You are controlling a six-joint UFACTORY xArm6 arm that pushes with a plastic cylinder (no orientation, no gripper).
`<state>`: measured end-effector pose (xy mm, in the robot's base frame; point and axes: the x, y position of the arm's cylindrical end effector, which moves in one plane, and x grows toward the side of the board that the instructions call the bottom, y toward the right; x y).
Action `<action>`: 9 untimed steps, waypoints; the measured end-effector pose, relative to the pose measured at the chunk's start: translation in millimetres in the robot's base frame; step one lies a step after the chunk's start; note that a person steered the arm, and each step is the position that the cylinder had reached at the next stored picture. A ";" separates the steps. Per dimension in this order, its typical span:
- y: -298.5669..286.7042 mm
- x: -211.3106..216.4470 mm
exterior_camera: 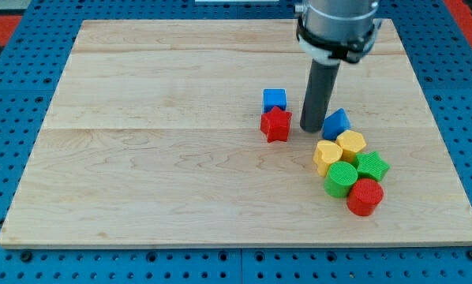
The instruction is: Push red circle below red star
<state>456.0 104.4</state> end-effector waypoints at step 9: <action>103.0 142.7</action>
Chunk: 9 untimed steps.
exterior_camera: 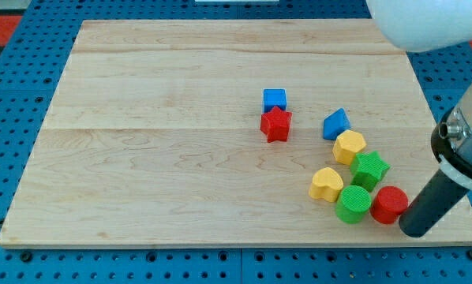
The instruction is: Push red circle below red star
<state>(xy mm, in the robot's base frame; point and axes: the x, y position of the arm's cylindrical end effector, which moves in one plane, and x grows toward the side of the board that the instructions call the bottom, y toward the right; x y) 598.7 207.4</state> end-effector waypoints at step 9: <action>-94.5 -15.8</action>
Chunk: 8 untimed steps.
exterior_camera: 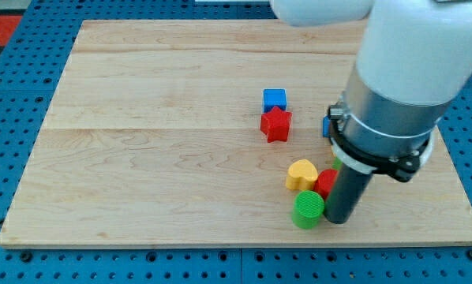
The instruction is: Push red circle below red star
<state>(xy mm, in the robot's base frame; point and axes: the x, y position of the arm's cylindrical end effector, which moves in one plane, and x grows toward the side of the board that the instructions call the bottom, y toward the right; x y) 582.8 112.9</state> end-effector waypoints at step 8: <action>-8.5 -51.6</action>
